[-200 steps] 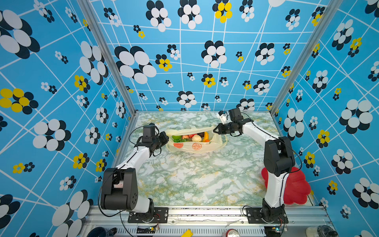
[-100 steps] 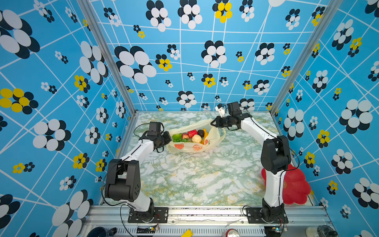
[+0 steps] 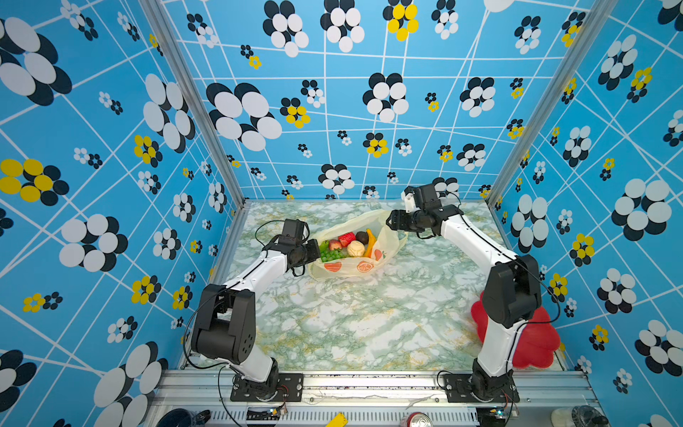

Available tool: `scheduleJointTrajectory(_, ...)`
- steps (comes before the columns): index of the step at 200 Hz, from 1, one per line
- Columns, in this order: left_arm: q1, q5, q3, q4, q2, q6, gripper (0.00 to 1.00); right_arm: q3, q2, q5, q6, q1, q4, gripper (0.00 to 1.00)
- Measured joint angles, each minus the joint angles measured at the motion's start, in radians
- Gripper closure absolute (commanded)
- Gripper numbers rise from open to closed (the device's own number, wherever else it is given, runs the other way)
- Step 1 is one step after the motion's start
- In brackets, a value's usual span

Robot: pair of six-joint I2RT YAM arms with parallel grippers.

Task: Take fruits out of the plastic bag
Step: Spread open the plastic bag at the top-center of the table.

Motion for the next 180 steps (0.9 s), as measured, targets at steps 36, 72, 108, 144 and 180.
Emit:
scheduleJointTrajectory(36, -0.064, -0.024, -0.014, 0.011, -0.002, -0.018, 1.0, -0.109, -0.163, 0.238, 0.04, 0.135, 0.006, 0.07)
scheduleJointTrajectory(72, -0.076, -0.017, -0.053, 0.031, -0.005, -0.05, 1.0, -0.161, -0.1, 0.386, 0.136, 0.216, 0.041, 0.05)
scheduleJointTrajectory(108, -0.092, -0.009, -0.061, 0.041, -0.013, -0.064, 1.0, -0.028, 0.121, 0.44, 0.18, 0.216, 0.028, 0.13)
scheduleJointTrajectory(144, -0.092, -0.009, -0.08, 0.042, -0.026, -0.064, 1.0, 0.028, 0.2, 0.476, 0.188, 0.216, 0.027, 0.44)
scheduleJointTrajectory(180, -0.082, -0.009, -0.08, 0.04, -0.023, -0.064, 1.0, 0.033, 0.2, 0.492, 0.178, 0.205, 0.031, 0.86)
